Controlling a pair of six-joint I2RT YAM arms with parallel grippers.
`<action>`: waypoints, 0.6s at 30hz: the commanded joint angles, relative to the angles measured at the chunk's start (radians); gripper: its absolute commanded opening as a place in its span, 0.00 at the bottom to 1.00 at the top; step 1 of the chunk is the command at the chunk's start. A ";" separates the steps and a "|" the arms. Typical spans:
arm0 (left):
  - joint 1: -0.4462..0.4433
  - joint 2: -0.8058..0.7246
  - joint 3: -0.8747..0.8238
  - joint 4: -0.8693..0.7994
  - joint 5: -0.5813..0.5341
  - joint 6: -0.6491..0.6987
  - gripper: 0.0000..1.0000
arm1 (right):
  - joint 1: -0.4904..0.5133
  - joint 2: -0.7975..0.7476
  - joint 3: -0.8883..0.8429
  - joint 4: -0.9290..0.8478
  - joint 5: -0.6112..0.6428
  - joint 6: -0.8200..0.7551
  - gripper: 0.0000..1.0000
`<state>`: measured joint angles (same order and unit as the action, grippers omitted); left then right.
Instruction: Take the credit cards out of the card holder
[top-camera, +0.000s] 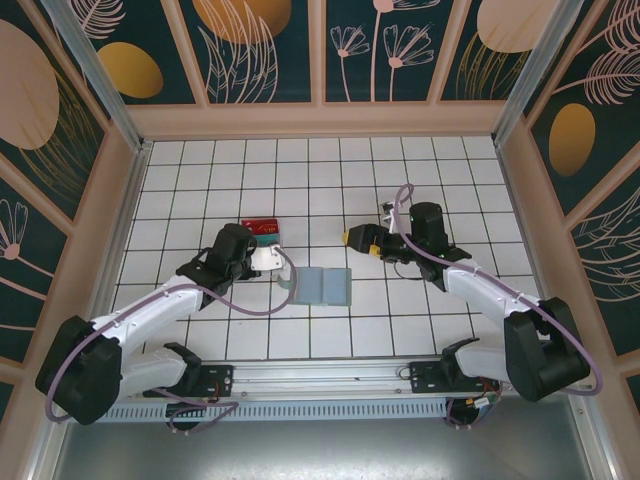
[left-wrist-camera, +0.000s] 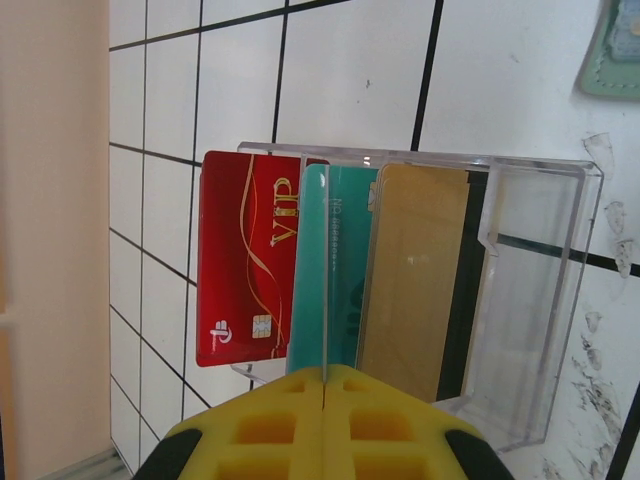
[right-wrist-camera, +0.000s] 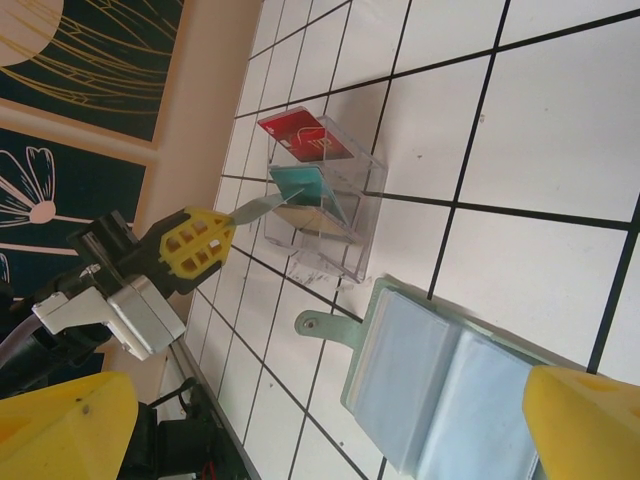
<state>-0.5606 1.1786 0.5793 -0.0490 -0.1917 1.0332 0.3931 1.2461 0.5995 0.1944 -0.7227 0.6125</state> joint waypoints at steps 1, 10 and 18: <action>0.017 0.015 -0.010 0.075 0.019 0.028 0.00 | -0.007 -0.023 -0.015 0.018 0.001 0.013 0.99; 0.023 0.052 -0.016 0.097 0.046 0.036 0.00 | -0.007 -0.028 -0.032 0.025 0.002 0.020 0.99; 0.023 0.073 -0.033 0.100 0.049 0.031 0.00 | -0.007 -0.029 -0.043 0.036 0.005 0.024 0.99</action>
<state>-0.5430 1.2396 0.5621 0.0269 -0.1612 1.0546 0.3931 1.2461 0.5732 0.1986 -0.7227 0.6315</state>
